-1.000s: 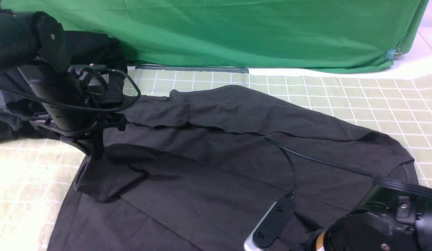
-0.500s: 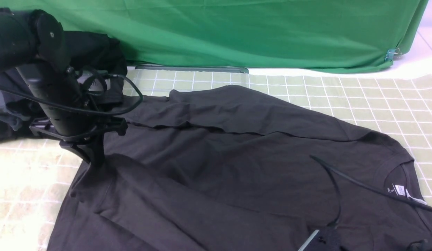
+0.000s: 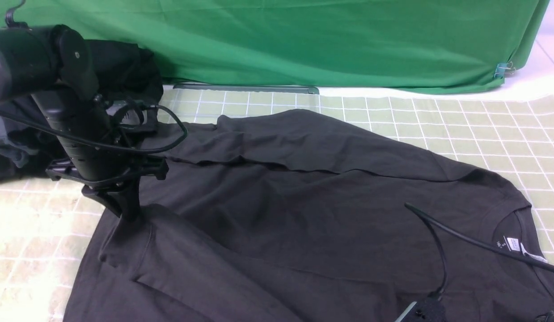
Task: Fold a long-sleeved shirt over a green coffee tablecloth.
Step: 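Fold the left side of the black T-shirt inward over its body, then grab the top left corner of the dark shirt with the left gripper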
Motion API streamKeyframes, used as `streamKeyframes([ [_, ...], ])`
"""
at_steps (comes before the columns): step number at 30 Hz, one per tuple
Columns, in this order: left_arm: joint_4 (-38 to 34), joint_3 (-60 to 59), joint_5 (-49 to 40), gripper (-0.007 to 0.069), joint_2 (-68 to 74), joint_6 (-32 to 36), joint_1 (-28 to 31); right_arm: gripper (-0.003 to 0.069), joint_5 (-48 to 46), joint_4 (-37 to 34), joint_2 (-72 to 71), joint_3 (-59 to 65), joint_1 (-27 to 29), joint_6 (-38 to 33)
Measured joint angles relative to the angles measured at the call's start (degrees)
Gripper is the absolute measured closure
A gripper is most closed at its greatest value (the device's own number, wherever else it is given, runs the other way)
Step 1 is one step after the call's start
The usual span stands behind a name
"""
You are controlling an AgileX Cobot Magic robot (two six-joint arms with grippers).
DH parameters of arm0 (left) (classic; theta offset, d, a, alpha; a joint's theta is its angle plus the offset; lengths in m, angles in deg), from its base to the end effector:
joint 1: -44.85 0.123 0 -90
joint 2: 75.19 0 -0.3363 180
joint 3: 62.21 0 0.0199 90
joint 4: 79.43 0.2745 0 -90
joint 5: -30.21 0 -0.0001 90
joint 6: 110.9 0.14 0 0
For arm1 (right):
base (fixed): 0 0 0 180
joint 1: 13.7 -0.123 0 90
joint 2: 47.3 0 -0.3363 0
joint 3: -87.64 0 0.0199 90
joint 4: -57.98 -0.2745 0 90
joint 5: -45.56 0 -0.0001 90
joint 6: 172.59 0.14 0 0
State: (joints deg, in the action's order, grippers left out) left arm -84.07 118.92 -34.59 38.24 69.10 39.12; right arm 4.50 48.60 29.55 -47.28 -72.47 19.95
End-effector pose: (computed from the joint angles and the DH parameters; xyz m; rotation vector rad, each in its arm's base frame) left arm 0.3994 -0.0504 0.2064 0.1041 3.0908 -0.1185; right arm 0.0953 0.1861 0.1893 -1.0094 2.7681 0.4074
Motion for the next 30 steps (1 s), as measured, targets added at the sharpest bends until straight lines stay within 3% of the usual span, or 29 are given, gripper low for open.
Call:
streamKeyframes([
  [5,6.85,3.03,-2.48,0.0236,0.00,-2.27,0.00,0.0638,-1.76,-0.26,0.00,0.00,0.00,0.73],
  [6,7.24,3.28,-2.87,0.0226,0.00,-2.45,0.00,0.0638,-1.99,-0.26,0.00,0.00,0.00,0.73],
  [7,7.73,5.57,-3.82,0.0160,0.00,-3.06,0.00,0.0630,-3.40,-0.26,0.00,0.05,0.00,1.30],
  [10,6.20,9.44,-2.99,0.0062,0.00,-4.22,0.00,0.0585,-5.03,-0.32,0.00,0.05,0.00,1.99],
  [11,6.03,9.64,-2.78,0.0055,0.00,-4.32,0.00,0.0580,-5.09,-0.32,0.00,0.05,0.00,2.20],
  [14,3.42,11.22,3.19,0.0037,0.06,-4.85,0.00,0.0452,-5.20,-0.32,0.00,0.05,0.00,3.21],
  [15,3.15,11.23,3.88,0.0039,0.07,-5.09,0.00,0.0442,-5.13,-0.32,0.00,0.05,0.00,3.21],
  [18,2.31,11.96,8.79,0.0064,1.84,-8.85,0.00,0.0300,-3.59,-0.26,-0.24,0.05,0.00,3.27],
  [23,0.69,16.30,10.66,0.0111,9.90,-11.77,0.00,0.0279,-0.75,-0.20,-2.39,0.05,0.00,3.43],
  [30,0.56,23.40,10.22,0.0120,18.67,-18.58,0.00,0.0280,-0.09,-0.21,-4.34,0.05,0.00,4.22],
])
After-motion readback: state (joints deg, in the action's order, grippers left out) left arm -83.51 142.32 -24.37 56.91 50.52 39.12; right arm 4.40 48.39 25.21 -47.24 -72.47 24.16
